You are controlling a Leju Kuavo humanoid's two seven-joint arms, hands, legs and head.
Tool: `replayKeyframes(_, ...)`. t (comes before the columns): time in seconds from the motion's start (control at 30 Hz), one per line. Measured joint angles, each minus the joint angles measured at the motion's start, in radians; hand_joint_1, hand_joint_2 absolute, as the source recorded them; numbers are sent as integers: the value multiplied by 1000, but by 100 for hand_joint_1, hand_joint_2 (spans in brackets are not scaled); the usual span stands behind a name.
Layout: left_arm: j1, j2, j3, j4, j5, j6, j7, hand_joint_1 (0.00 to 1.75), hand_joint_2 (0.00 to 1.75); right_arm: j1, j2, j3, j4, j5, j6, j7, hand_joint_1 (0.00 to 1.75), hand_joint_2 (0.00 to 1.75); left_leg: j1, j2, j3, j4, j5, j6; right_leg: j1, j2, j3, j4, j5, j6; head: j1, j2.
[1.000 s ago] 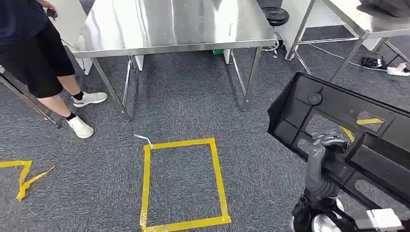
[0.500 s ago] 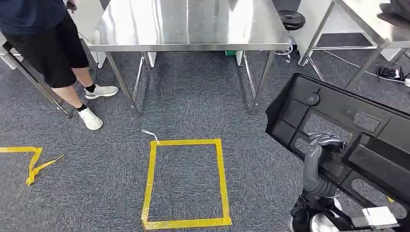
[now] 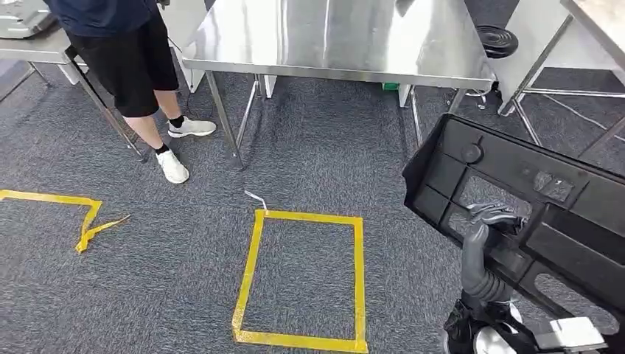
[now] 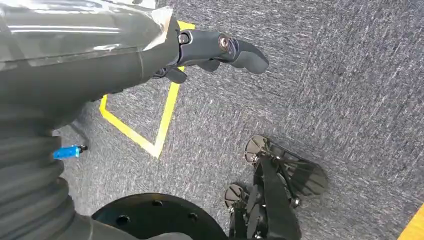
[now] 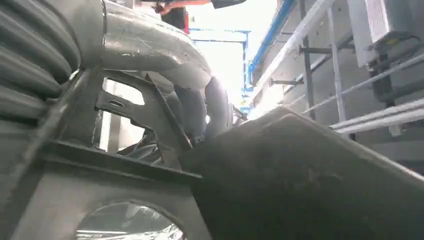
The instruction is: Take the parts from the cabinet and place them on the table.
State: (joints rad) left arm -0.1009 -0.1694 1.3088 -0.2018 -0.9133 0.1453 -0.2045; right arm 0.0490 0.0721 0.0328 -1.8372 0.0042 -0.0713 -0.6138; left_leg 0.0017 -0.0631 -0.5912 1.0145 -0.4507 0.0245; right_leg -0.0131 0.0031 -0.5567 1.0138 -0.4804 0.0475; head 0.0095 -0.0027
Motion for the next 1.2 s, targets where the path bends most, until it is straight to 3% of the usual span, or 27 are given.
replayKeyframes(0.07, 2, 0, 0, 0, -3, -1, -5, 0, 175, 0, -1, 0, 0, 0, 0, 0, 175, 175, 1, 1, 5, -13, 5, -9, 2, 0, 1, -8, 5, -8, 3, 0)
replayKeyframes(0.13, 1, 1, -1, 0, -6, 2, -10, 0, 175, -2, -1, 0, 1, 3, 1, 0, 175, 175, -1, 4, 6, -13, 4, 32, -4, 2, 2, -13, 7, -9, 0, 0)
replayKeyframes(0.17, 1, 1, -1, 0, -6, 2, -11, 0, 175, -1, -1, -1, 1, 4, 1, 0, 175, 175, -1, 4, 7, -14, 5, 38, -2, 2, 2, -12, 8, -12, 1, 0)
replayKeyframes(0.3, 1, 3, -2, 0, -9, 5, -11, 0, 175, 3, 0, -2, 1, 8, 1, 1, 175, 175, 0, 6, 6, -12, 3, 34, -4, 4, 2, -12, 8, -12, 0, 0)
replayKeyframes(0.47, 1, 6, -2, 0, -9, 5, -11, 0, 175, 7, 1, -2, 0, 9, 1, 2, 175, 175, -4, 8, 5, -12, -2, 42, -5, 5, 3, -19, 8, -11, 1, 0)
replayKeyframes(0.53, 2, 6, -2, 0, -9, 5, -11, 0, 175, 9, 1, -2, -1, 9, 1, 2, 175, 175, -5, 8, 8, -30, 2, 45, 0, 5, 10, -3, 29, 6, 1, 0)
replayKeyframes(0.57, 1, 5, -2, 0, -9, 5, -11, 0, 175, 9, 0, -2, -1, 9, 1, 2, 175, 175, 6, 9, 32, -44, 11, 34, 4, 4, 1, 4, 15, 4, 2, 0)
replayKeyframes(0.6, 1, 4, -2, 0, -9, 5, -11, 0, 175, 9, 0, -2, -1, 9, 1, 2, 175, 175, 6, 11, 34, -47, 14, 30, 1, 4, -5, 28, -10, -1, 4, 0)
replayKeyframes(0.67, 1, 5, -2, 0, -9, 5, -11, 0, 175, 7, 0, -2, -1, 9, 1, 2, 175, 175, 7, 13, 30, -46, 16, 30, -1, 4, -54, 139, -70, -4, 8, 0)
replayKeyframes(0.7, 1, 3, -2, 0, -9, 5, -11, 0, 175, 10, 0, -2, -1, 10, 1, 2, 175, 175, 7, 15, 26, -45, 17, 28, -4, 4, -97, 231, -112, 0, 7, 0)
replayKeyframes(0.73, 2, 3, -2, 0, -9, 5, -11, 0, 175, 13, 0, -2, 0, 10, 1, 2, 175, 175, 8, 16, 24, -45, 18, 26, -6, 3, -117, 277, -129, 7, 8, 0)
replayKeyframes(0.77, 2, 2, -2, 0, -9, 5, -11, 0, 175, 14, 0, -2, 0, 10, 1, 2, 175, 175, 10, 16, 23, -45, 16, 23, -11, 3, -117, 277, -126, 20, 7, 0)
replayKeyframes(0.8, 3, 2, -2, 0, -9, 5, -11, 0, 175, 14, 0, -2, 0, 10, 1, 2, 175, 175, 12, 15, 23, -43, 14, 18, -16, 3, -92, 230, -106, 34, 8, 0)
replayKeyframes(0.87, 3, 0, -2, 0, -9, 5, -11, 0, 175, 14, 0, -2, 0, 10, 1, 2, 175, 175, 22, 11, 23, -32, 6, 3, -27, 3, 4, 44, -34, 61, 8, 0)
replayKeyframes(0.9, 3, 2, -2, 0, -9, 5, -11, 0, 175, 13, 0, -2, 0, 11, 1, 2, 175, 175, 20, 11, 22, -23, -1, -9, -32, 9, 28, -7, -21, 70, 12, 0)
replayKeyframes(0.93, 2, 3, -2, -1, -9, 5, -11, 0, 175, 14, 1, -2, 3, 12, 1, 4, 175, 175, 18, 9, 21, -18, -4, -15, -21, 10, 18, -11, -48, 47, 18, 0)
replayKeyframes(0.97, 2, 2, -2, -1, -9, 5, -11, 0, 175, 16, 0, -2, 3, 14, 1, 3, 175, 175, 14, 7, 15, -17, -9, -23, -19, 7, 21, -4, -46, 18, 15, 0)
replayKeyframes(1.03, 5, 2, -2, -1, -10, 5, -11, 0, 175, 19, 0, -4, 3, 14, 2, 4, 175, 175, 18, 8, 23, -9, -7, -31, -19, 6, 24, -5, -36, -9, 11, 0)
replayKeyframes(1.07, 4, 2, -2, -1, -10, 6, -11, 0, 175, 18, 1, -3, 3, 15, 2, 3, 175, 175, 23, 14, 22, -4, -11, -34, -24, 5, 42, -7, -36, -16, 8, 0)
replayKeyframes(1.1, 2, 2, -3, -1, -11, 8, -11, 0, 175, 18, 2, -3, 1, 15, 2, 4, 175, 175, 22, 38, 10, 21, -18, -37, -22, 2, 54, -9, -39, -21, 6, 0)
replayKeyframes(1.13, 0, 2, -3, -1, -12, 8, -11, 0, 175, 17, 2, -4, 0, 15, 2, 3, 175, 175, 20, 52, -18, 72, -33, -38, -20, -1, 60, -8, -43, -27, 2, 0)
replayKeyframes(1.2, 0, 2, -3, -1, -15, 9, -11, 0, 175, 18, 2, -4, -1, 16, 2, 3, 175, 175, 20, 59, -122, 232, -84, -39, -13, -7, 69, -8, -55, -43, 1, 0)
